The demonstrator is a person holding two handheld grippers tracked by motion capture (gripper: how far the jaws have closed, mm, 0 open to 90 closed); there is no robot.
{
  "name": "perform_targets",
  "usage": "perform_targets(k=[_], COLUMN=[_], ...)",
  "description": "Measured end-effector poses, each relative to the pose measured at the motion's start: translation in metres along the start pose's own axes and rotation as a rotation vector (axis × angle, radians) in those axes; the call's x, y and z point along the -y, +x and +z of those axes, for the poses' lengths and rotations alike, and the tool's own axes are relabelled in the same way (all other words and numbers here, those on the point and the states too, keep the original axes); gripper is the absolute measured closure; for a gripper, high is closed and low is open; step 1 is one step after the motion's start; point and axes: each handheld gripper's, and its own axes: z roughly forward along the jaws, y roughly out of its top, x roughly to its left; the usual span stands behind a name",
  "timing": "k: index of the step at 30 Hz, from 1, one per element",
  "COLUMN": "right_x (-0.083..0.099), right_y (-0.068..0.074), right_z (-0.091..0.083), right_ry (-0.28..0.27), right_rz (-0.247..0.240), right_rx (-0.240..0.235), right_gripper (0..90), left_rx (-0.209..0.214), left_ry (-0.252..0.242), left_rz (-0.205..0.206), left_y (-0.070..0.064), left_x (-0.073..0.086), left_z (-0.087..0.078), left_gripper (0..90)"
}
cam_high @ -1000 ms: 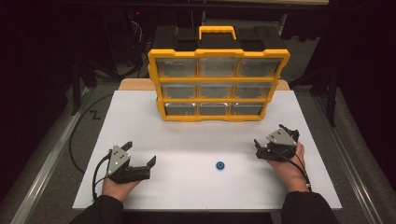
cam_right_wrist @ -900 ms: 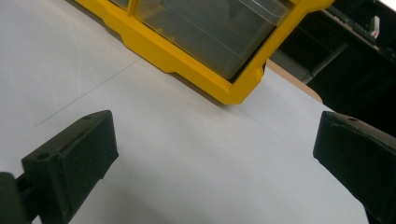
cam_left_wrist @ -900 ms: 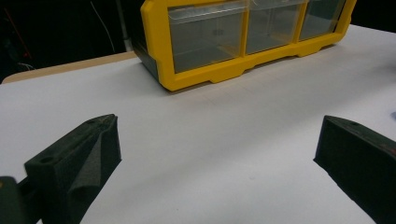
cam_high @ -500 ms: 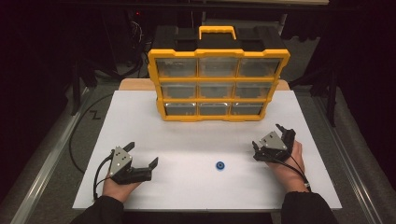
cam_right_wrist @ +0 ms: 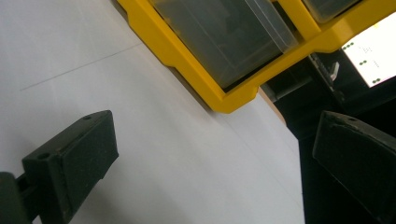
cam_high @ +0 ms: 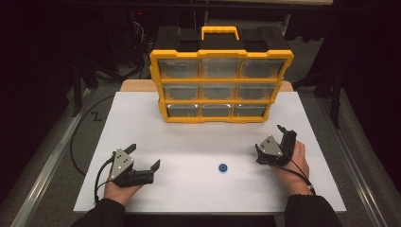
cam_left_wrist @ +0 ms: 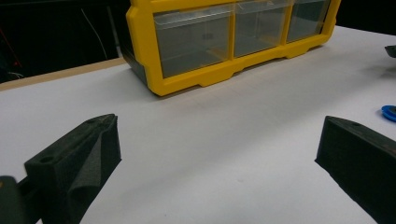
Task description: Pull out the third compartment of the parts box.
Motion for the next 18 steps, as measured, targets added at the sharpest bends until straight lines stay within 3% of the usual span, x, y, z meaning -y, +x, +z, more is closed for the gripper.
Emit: perform_targets(k=[7, 12, 13, 18], right_x=[-0.003, -0.005, -0.006, -0.009], right_y=[0.003, 0.007, 0.007, 0.011], right_z=[-0.001, -0.001, -0.001, -0.002], right_ry=[0.004, 0.012, 0.019, 0.022], right_rz=[-0.073, -0.114, -0.158, -0.221], right_rx=[0.025, 0.038, 0.044, 0.065], right_gripper=[0.9, 0.9, 0.9, 0.9], left_rx=[-0.011, 0.005, 0.005, 0.003], left_ry=[-0.010, 0.001, -0.001, -0.005], left_rz=[0.006, 0.010, 0.010, 0.013], left_y=[0.001, 0.000, 0.000, 0.000], left_x=[0.000, 0.000, 0.000, 0.000], left_z=[-0.001, 0.000, 0.000, -0.001], left_gripper=[0.6, 0.9, 0.9, 0.9])
